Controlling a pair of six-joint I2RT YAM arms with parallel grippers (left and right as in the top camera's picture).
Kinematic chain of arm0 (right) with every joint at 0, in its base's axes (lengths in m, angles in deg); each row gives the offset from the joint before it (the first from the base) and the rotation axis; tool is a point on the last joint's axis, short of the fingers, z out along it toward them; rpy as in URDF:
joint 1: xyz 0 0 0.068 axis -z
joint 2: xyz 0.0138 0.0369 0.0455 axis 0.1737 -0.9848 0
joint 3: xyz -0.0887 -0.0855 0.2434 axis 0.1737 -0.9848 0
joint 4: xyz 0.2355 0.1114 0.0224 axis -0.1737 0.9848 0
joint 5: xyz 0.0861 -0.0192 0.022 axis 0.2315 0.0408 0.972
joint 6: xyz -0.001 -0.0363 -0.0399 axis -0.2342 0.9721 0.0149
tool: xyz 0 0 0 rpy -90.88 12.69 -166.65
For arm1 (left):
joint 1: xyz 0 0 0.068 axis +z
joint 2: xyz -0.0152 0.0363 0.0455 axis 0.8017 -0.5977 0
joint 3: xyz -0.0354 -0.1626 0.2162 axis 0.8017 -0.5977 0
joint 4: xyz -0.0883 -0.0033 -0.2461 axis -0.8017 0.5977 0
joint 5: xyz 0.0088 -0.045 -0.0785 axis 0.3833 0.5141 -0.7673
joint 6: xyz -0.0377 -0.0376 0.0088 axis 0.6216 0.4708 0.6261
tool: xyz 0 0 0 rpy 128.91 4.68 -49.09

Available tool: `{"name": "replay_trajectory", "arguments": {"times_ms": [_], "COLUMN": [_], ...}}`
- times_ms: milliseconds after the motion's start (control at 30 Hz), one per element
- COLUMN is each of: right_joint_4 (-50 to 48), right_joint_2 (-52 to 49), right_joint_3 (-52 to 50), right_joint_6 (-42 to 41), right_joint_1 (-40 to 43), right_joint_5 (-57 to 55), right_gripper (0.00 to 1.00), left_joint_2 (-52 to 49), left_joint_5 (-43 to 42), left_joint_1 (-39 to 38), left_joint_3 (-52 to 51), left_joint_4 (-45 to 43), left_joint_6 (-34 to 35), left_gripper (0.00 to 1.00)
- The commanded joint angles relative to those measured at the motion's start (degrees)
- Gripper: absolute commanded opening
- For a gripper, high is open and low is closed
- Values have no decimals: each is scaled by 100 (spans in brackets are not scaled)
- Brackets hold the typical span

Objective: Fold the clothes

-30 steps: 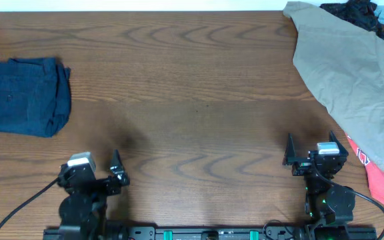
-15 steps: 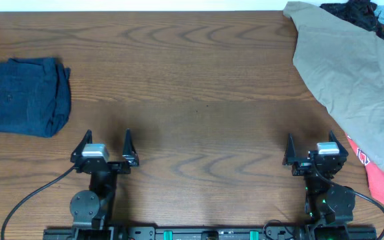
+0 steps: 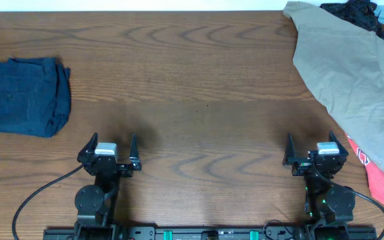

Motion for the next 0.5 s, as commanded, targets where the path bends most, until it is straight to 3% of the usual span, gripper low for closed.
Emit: {"name": "replay_trajectory", "arguments": {"times_ms": [0,467], "right_joint_4": [24,24], "right_joint_2": [24,24], "right_joint_3": [-9,-9], "right_joint_6": [79,79], "right_joint_1": [57,57], "right_joint_5": [22,22], "right_gripper": [99,99], "left_joint_2": [55,55], "left_joint_5": [133,-186], "left_joint_1": [35,219], "left_joint_3": [-68,-66], "left_joint_4": [260,251], "left_joint_6": [-42,-79], "left_gripper": [98,98]}}
